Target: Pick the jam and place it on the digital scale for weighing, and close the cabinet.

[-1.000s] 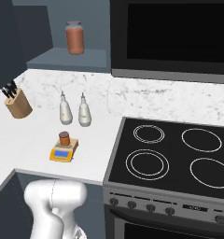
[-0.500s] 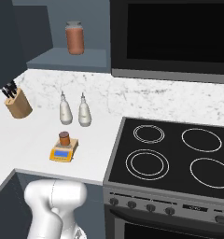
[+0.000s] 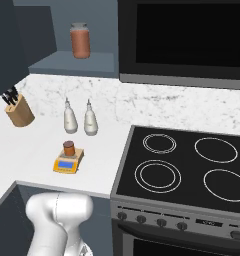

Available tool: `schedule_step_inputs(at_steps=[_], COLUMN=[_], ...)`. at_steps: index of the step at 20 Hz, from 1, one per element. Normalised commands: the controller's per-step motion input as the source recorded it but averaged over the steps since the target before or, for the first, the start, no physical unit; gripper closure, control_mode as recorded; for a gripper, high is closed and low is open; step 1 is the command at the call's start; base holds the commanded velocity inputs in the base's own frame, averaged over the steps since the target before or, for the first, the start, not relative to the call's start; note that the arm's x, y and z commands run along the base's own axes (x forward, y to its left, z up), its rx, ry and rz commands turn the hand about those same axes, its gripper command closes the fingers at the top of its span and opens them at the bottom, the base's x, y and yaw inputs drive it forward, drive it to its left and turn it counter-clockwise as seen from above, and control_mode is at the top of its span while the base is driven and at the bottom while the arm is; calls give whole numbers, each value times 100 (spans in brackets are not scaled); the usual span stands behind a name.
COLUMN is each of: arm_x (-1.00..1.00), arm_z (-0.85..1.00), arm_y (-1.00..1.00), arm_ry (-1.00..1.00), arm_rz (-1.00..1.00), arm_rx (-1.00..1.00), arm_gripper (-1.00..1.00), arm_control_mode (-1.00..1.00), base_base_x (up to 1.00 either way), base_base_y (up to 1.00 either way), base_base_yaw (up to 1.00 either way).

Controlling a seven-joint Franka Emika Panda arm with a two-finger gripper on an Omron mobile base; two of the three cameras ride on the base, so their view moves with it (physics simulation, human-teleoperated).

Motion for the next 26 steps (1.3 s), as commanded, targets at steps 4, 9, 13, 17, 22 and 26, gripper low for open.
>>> schedule_step_inputs(at_steps=[4,9,13,17,22,26], arm_x=[25,58,44,38,32,3], arm_z=[0,0,0,0,0,11], arm_y=[-22,-4,-1,-23,-48,-68], arm_ry=[3,3,7,10,14,3], arm_rz=[-3,-9,-13,-10,-8,-8], arm_rx=[8,1,0,5,10,16], arm_gripper=[-100,-100,-100,-100,-100,-100], arm_control_mode=[-100,-100,-100,-100,-100,-100], base_base_x=[0,0,0,0,0,0], base_base_y=[0,0,0,0,0,0], base_base_yaw=[0,0,0,0,0,0])
